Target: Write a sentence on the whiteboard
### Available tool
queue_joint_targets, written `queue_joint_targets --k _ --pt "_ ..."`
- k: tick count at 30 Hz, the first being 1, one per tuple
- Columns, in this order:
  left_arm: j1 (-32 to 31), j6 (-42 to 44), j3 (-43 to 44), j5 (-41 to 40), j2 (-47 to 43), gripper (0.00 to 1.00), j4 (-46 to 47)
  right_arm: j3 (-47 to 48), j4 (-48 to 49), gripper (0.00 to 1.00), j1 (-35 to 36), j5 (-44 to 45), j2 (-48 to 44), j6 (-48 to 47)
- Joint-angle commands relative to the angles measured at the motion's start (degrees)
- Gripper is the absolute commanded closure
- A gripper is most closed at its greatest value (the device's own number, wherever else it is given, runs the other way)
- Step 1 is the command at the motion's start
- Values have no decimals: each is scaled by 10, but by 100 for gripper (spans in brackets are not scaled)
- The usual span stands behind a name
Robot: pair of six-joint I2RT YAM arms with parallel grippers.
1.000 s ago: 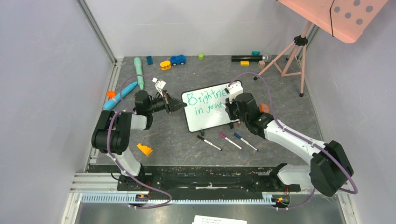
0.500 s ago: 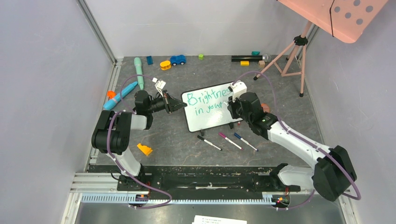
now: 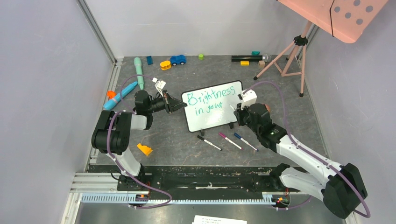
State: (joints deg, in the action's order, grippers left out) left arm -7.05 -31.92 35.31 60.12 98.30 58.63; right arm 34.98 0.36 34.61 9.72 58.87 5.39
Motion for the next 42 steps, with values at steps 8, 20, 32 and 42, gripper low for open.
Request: queue_joint_targets --k 8,20,32,42 --pt "-7 66 0 4 -8 98 4 -55 32 100 -2 95 -62 38" --pt "-12 96 -3 -17 -25 98 -37 -64 31 100 -2 96 -81 44" --pt "-18 116 -2 -28 -34 98 -62 -34 40 100 -2 88 -57 1" --pt "-17 113 -4 -20 -32 98 -50 -4 22 100 -2 81 -16 -14"
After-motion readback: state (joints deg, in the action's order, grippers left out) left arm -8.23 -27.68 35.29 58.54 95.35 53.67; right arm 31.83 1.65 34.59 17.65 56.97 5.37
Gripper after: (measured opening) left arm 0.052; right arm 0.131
